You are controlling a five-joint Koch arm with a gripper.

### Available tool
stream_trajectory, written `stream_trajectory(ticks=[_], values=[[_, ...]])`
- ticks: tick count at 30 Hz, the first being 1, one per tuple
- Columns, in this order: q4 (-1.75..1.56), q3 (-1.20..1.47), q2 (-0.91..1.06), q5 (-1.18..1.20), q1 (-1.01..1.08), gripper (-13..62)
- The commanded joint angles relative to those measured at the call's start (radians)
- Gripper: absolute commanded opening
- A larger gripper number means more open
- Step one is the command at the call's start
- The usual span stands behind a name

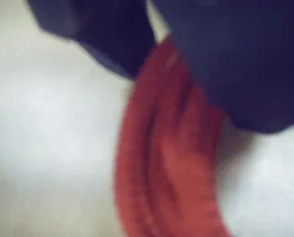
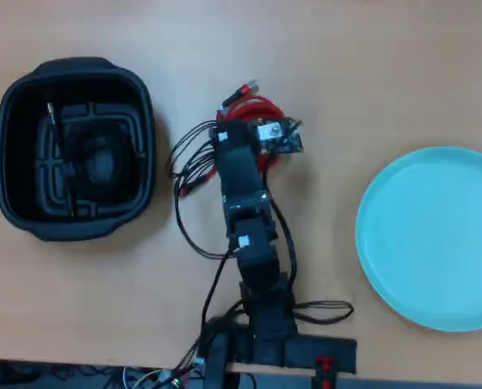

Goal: Put a black charging cable in a black bowl and put a red charging cable in a green bowl

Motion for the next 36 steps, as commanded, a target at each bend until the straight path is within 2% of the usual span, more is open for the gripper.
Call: stream_trajectory(ticks=[1, 5, 16, 23, 36], values=[[-0.025, -0.026, 0.005, -0.049, -0.018, 5.8], [-0.026, -0.018, 0.003, -0.051, -0.02, -8.7], [-0.015, -0.009, 0.046, 0.0, 0.006, -6.9], [-0.014, -0.008, 0.4, -0.015, 0.1, -6.9], [-0.011, 0.041, 0.841, -0.097, 0.241, -6.9]])
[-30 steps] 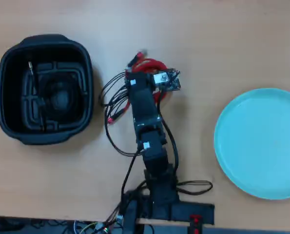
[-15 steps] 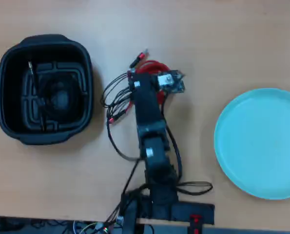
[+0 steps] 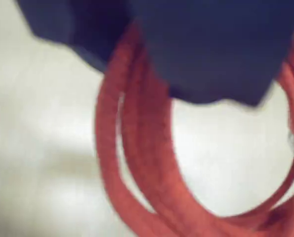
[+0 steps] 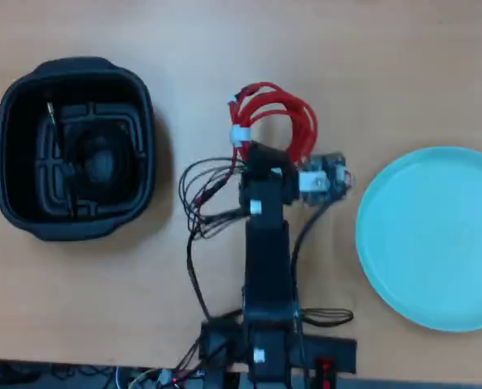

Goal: Put a black charging cable in a black bowl and put a red charging cable in a green bowl

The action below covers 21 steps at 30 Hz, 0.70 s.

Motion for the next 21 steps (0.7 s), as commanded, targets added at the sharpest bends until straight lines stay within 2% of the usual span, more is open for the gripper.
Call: stream_trajectory(ticks=[1, 8, 21], values=[[-0.012, -0.025, 0.129, -0.011, 0.034, -6.9], [-0.083, 0.097, 0.29, -0.012, 0.164, -6.9], [-0.089, 0.046, 0.273, -0.109, 0.465, -6.8]])
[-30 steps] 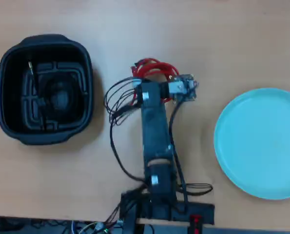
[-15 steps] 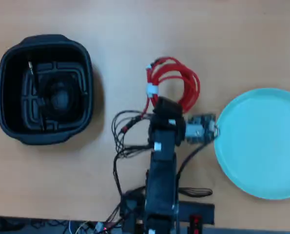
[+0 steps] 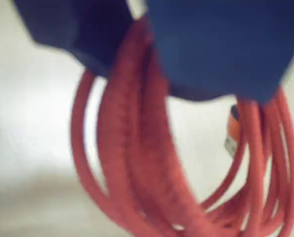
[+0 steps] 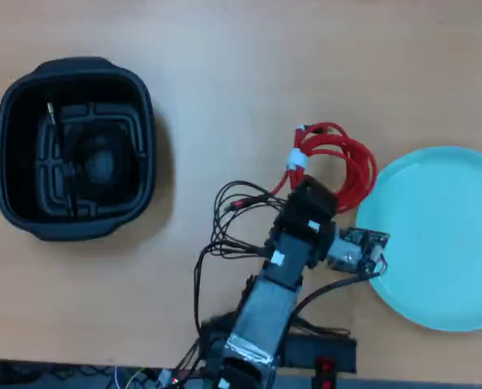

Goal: Put a black charging cable in a black bowl and put a red charging cable in a green bowl

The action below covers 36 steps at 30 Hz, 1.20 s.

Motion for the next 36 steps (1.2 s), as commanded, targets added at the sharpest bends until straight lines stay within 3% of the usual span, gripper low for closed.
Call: stream_trajectory(ticks=[1, 9, 22, 33, 36], values=[[-0.094, -0.112, 0.02, -0.041, 0.035, -6.8], [-0.186, -0.138, 0.006, -0.103, 0.227, -6.8], [-0.482, -0.281, -0.319, -0.184, 0.491, -6.8], [-0.485, -0.302, -0.422, -0.267, 0.767, -6.8], [-0.488, -0.305, -0.529, -0.267, 0.798, -6.8]])
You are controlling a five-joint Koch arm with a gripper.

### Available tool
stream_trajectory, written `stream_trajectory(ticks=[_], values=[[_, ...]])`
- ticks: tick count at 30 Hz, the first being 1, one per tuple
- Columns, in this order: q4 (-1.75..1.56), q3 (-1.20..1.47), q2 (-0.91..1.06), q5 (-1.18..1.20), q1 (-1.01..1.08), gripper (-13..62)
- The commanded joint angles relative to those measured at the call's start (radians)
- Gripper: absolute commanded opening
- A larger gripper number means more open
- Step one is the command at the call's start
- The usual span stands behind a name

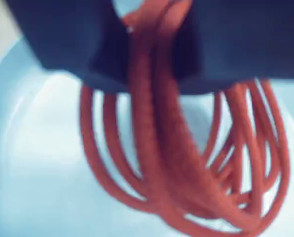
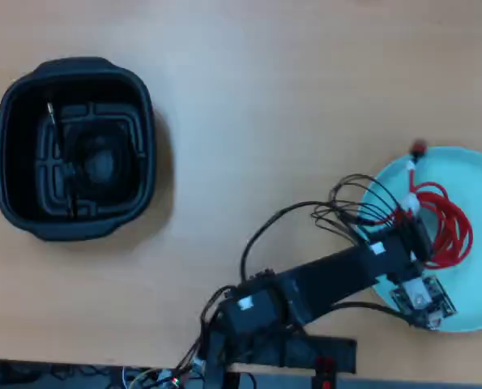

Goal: Put a black charging cable in a black bowl and put a red charging cable in a green bowl

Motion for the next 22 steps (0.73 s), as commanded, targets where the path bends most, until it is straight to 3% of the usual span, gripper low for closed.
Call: stream_trajectory(ticks=[1, 10, 22], values=[[-0.146, -0.304, -0.097, -0.017, 0.025, -6.8], [-0.146, -0.305, -0.333, -0.011, 0.046, -6.6], [-0.137, -0.29, -0.354, -0.014, 0.018, -6.4]])
